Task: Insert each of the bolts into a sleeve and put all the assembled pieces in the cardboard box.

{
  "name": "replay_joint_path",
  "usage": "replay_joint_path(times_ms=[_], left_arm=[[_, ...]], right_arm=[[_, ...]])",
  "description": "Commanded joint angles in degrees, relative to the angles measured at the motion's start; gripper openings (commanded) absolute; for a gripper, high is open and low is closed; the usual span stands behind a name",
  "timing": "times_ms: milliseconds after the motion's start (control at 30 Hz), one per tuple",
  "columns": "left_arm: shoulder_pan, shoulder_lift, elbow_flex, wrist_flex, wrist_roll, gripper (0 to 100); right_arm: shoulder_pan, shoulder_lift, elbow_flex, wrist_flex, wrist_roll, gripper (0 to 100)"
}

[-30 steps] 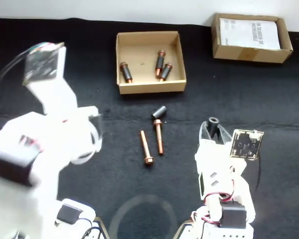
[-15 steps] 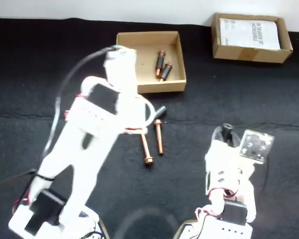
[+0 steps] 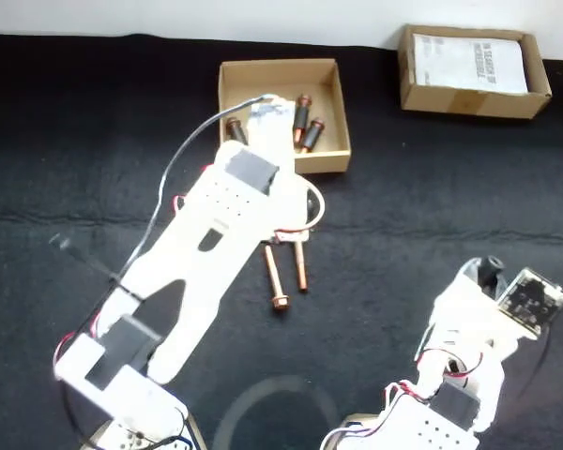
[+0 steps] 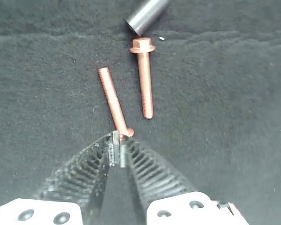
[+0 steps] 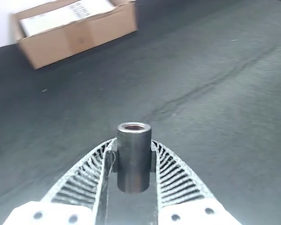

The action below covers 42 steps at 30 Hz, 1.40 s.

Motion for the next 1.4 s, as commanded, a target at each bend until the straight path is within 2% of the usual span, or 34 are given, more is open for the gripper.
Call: replay_joint_path(times_ms=[0, 100, 667, 1067, 1367], left_arm=[[0.0, 2.7, -2.5, -1.2, 2.7, 16], [0.0, 6.0, -5.0, -1.3, 5.3, 21], [-1.0, 30.7, -23.3, -0.9, 6.0, 21], [-7.4, 39.3, -32.1, -1.1, 5.7, 21], [-7.5, 42.9, -32.4, -0.8, 2.8, 21]], right_arm=[[2.9, -0.7, 4.5, -1.3, 0.0, 0.6], [3.2, -0.7, 5.7, -1.3, 0.0, 0.6], [3.3, -0.7, 6.4, -1.4, -0.4, 0.6], [3.0, -0.7, 6.2, -1.5, -0.4, 0.6], [3.2, -0.7, 5.8, -1.5, -0.4, 0.6]])
